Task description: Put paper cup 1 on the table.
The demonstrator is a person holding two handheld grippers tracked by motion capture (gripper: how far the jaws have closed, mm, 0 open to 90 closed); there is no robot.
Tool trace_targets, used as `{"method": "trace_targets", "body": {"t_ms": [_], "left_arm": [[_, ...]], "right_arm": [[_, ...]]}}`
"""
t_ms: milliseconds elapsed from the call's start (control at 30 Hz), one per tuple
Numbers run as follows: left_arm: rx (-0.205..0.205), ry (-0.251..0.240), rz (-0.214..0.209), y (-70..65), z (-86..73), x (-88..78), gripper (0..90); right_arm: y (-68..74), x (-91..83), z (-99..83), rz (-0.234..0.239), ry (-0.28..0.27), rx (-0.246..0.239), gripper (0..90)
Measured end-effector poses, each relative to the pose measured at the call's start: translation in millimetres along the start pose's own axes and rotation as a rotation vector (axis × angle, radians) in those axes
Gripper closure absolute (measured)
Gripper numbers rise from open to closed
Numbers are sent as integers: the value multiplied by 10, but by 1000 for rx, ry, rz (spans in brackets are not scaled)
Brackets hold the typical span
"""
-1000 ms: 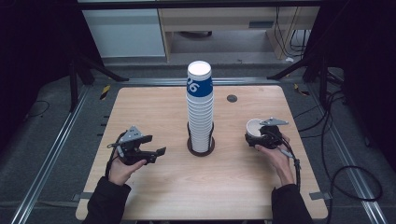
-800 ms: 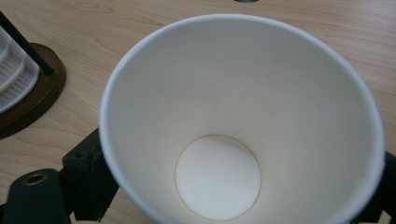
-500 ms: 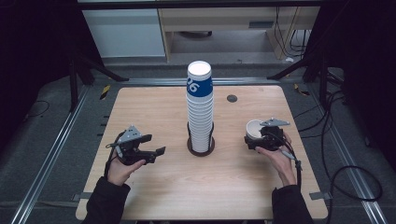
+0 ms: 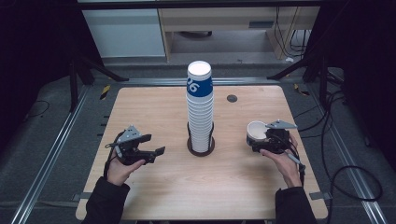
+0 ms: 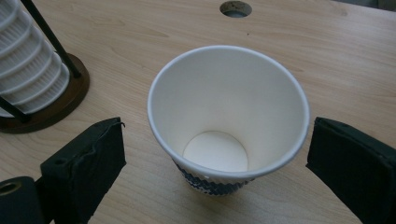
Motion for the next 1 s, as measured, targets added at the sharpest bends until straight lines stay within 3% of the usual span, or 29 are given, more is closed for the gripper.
{"method": "trace_targets", "body": {"t_ms": [400,1000], "left_arm": [[5,-2,1,-8,14,-26,191],[3,18,-15,-15,-19,29,191]], "right_arm": [[158,-257,211,30,-87,-11,50],[629,-668,700,235,-252,-34,66]]}}
Point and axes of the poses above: each handheld gripper's, and its own axes: x roughly forward along the jaws, z roughly out of its top, y roughly to its left, the point moved 5 cm from there along x, roughly forward along the jaws, and after that the axes turned 12 degrees about x, right-handed, at the moved point
